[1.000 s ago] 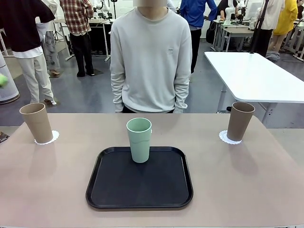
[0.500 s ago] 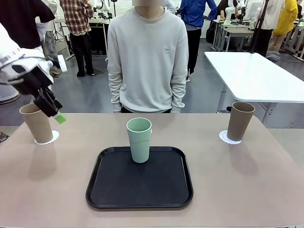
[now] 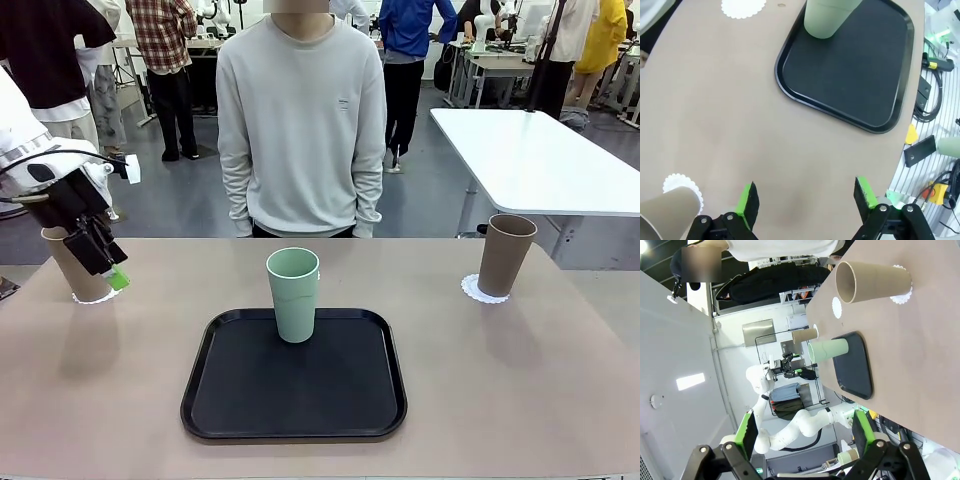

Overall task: Place coasters on the table and set cups on them.
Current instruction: Take one Reusable plastic cup from the Flat Tray and place it on a coaster set by the human.

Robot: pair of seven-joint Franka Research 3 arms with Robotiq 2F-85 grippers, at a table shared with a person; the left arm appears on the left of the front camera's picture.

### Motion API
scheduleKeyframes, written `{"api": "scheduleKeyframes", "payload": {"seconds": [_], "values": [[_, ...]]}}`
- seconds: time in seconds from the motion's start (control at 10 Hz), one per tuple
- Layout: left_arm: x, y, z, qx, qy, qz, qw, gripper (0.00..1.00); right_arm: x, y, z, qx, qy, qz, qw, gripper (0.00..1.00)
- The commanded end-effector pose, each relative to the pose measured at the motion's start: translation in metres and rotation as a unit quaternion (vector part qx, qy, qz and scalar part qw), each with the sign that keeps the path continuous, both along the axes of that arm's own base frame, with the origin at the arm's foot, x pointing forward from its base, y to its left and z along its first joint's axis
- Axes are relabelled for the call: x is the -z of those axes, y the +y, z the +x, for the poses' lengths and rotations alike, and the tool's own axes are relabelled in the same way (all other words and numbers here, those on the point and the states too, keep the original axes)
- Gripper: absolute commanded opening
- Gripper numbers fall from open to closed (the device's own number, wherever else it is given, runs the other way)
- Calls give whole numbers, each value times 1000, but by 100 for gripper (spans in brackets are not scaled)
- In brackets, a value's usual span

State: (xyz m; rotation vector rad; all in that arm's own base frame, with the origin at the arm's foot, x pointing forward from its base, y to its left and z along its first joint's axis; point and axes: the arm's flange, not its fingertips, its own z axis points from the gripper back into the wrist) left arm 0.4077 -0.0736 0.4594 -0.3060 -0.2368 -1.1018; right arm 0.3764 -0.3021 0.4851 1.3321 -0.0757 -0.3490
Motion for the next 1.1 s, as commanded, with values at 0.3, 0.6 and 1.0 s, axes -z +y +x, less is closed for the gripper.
{"api": "scheduleKeyframes", "payload": {"seconds": [0.3, 0.6, 1.0], "values": [[37, -3, 11, 73, -38, -57, 995, 100, -1, 2, 1, 4, -1, 7, 1000, 100], [97, -31, 46, 111, -74, -163, 978, 100, -1, 2, 1, 4, -1, 7, 1000, 100], [125, -52, 34, 113, -108, -318, 935, 100, -1, 2, 1, 4, -1, 7, 1000, 100]]}}
